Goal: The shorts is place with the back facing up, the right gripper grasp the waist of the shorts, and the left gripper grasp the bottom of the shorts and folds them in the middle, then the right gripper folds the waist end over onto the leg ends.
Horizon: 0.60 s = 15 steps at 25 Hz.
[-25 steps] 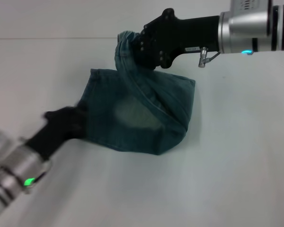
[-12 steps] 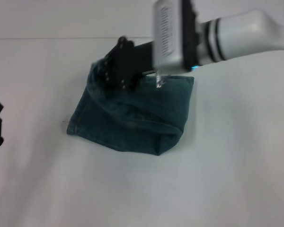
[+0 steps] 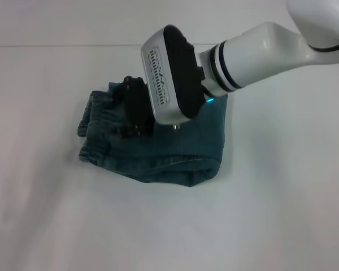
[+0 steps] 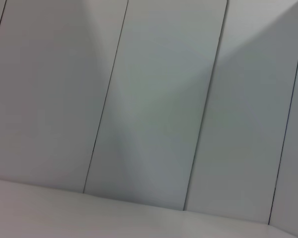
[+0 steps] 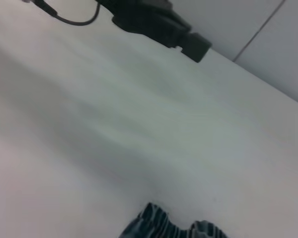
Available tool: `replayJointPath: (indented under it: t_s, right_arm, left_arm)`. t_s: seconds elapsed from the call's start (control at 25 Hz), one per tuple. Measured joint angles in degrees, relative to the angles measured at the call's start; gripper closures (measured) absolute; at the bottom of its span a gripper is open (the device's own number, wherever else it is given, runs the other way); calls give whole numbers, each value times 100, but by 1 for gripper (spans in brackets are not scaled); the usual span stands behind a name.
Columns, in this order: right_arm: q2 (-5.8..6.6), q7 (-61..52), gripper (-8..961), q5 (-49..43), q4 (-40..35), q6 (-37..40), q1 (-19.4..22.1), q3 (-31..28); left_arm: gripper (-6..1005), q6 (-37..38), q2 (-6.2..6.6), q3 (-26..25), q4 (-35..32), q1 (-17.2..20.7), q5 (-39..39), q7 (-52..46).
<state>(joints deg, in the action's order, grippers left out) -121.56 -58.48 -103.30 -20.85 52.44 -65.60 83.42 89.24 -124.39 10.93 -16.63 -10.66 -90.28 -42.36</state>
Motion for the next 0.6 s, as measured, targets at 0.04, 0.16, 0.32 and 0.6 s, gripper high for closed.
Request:
replayJointPath:
  t_s: [0.04, 0.16, 0.32, 0.6]
  right_arm:
    - [1, -55, 727, 41, -54, -23, 32, 98]
    - [33, -286, 614, 94, -393, -90, 253, 270]
    - [87, -673, 295, 163, -1259, -95, 844, 259]
    - [179, -1407, 73, 908, -2714, 408, 2626, -496]
  left_arm:
    - [981, -7, 2, 0, -1, -5, 0, 0]
    - [980, -22, 10, 1, -3, -21, 0, 0]
    - [979, 19, 11, 37, -5, -31, -6, 17]
    - [976, 302, 30, 184, -233, -101, -501, -21]
